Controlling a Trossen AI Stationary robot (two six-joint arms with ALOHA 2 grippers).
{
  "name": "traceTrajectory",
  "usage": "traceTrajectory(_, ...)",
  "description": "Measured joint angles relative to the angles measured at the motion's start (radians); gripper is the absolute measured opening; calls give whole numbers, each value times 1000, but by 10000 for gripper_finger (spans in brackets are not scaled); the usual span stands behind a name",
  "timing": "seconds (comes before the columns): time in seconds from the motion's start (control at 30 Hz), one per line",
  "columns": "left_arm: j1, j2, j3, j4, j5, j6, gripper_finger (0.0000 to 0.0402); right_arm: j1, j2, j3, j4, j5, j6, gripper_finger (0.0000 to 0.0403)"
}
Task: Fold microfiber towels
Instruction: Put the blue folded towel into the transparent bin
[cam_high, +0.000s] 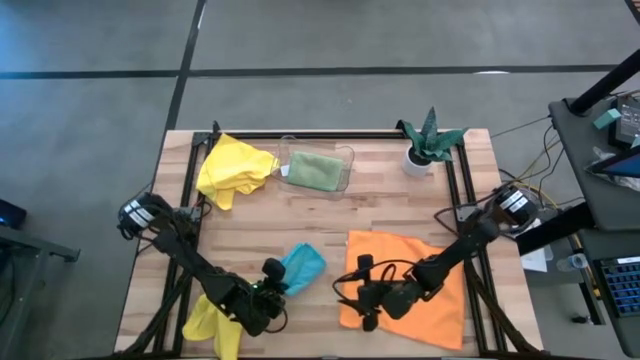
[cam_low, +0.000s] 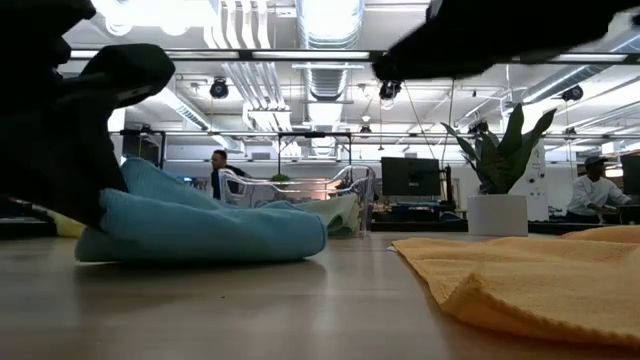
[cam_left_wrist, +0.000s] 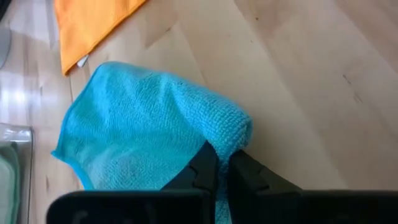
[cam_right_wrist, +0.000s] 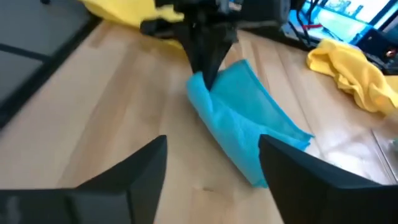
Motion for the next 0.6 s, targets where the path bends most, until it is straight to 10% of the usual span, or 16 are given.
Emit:
traceTrajectory(0.43, 22, -12, -4, 90, 23, -1, 0, -53, 254, 163, 1, 83, -345, 299)
traceTrajectory(0.6, 24, -32, -4, 108, 23, -1, 0, -55, 369, 276, -5, 355, -463, 299)
